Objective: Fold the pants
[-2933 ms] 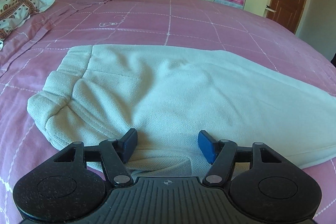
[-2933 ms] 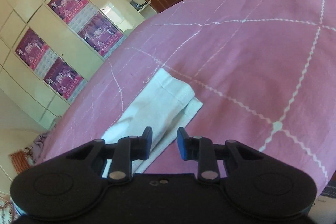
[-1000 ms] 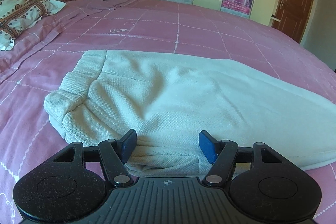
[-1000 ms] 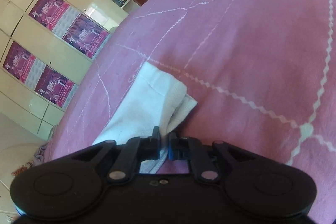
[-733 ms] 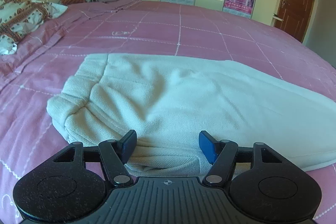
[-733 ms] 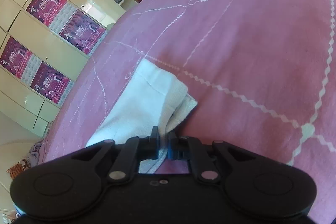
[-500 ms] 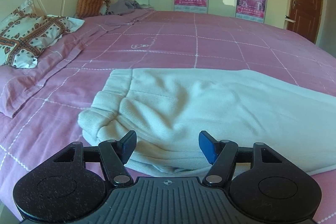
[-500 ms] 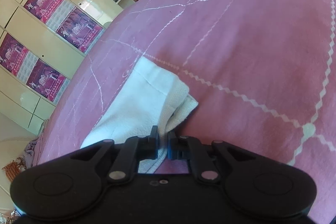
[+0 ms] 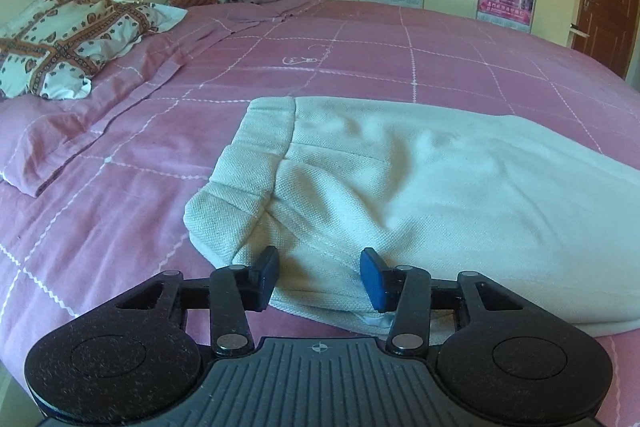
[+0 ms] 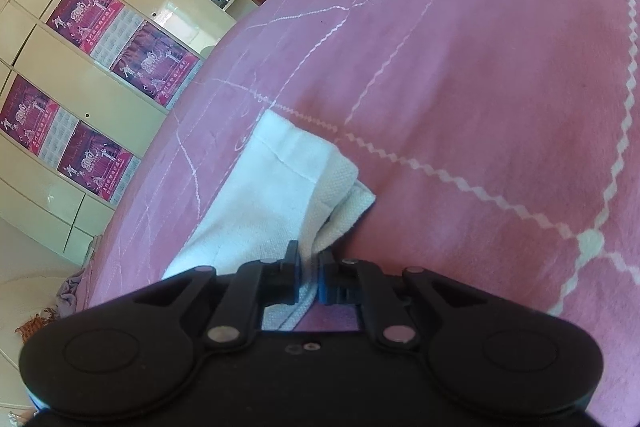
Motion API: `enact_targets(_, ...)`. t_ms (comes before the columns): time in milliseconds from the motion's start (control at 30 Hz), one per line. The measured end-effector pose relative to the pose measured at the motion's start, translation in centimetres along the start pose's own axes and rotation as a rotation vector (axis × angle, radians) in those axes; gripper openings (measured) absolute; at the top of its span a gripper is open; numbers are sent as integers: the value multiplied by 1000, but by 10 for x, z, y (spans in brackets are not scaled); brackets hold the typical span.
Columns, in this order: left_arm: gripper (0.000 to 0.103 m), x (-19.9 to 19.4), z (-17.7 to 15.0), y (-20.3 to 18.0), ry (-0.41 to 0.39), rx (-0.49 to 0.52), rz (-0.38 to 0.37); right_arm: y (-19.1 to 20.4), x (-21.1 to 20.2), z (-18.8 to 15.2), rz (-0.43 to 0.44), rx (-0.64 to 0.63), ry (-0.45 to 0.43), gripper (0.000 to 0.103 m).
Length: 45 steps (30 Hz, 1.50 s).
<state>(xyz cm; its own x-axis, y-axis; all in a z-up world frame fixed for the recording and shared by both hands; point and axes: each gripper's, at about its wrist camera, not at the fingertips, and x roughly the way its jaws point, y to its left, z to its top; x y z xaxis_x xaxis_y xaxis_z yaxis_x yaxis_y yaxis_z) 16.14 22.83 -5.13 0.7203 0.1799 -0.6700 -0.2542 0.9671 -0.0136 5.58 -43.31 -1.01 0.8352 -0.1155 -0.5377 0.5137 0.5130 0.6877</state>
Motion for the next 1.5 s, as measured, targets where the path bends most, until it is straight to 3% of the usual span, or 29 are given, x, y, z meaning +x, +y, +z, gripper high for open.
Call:
enact_targets(100, 45, -3, 1, 17, -17, -91, -59, -5, 0, 0, 20, 18, -2, 5)
enact_targets(233, 45, -17, 0, 51, -101, -344, -135, -10, 0, 0, 41, 38, -1, 5)
enact_targets(400, 47, -17, 2, 57, -126, -413, -95, -12, -1, 0, 48, 46, -5, 6)
enact_targets(500, 63, -27, -7, 72, -190, -513, -65, -16, -2, 0, 63, 63, -7, 6)
enact_targets(633, 62, -3, -13, 86, -100, -543, -91, -19, -6, -2, 79, 69, -19, 11)
enact_targets(667, 47, 2, -13, 87, -91, -538, -102, -18, -6, -3, 78, 65, -21, 12)
enact_targets(700, 24, 9, -11, 87, -71, -529, -117, -18, -7, -3, 75, 61, -22, 12)
enact_targets(767, 16, 20, -6, 85, -43, -508, -123, -17, -6, -3, 70, 57, -21, 12)
enact_targets(867, 12, 13, -3, 94, -104, -571, -154, -17, -7, -3, 69, 55, -22, 11)
enact_targets(967, 13, 25, -13, 90, -35, -494, -117, -15, -7, -4, 62, 43, -25, 11)
enact_targets(1067, 20, 20, -16, 99, -42, -508, -162, -17, -6, -2, 69, 56, -21, 11)
enact_targets(1133, 37, 7, -15, 103, -62, -492, -126, -14, -11, -2, 65, 55, -29, 15)
enact_targets(1200, 40, -15, -10, 99, -127, -436, -49, -13, -26, -3, 28, 51, -107, 28)
enact_targets(1233, 40, -23, -7, 96, -162, -413, -45, -11, -36, -3, 7, 32, -159, 28)
enact_targets(1333, 40, -39, 13, 75, -230, -300, -78, 2, -50, -2, -40, -102, -232, 25)
enact_targets(1433, 40, -26, 33, 34, -201, -155, -148, 34, -39, 2, -17, -256, -206, 25)
enact_targets(1500, 40, -13, 40, 2, -173, -75, -187, 64, -19, 2, 6, -370, -132, 22)
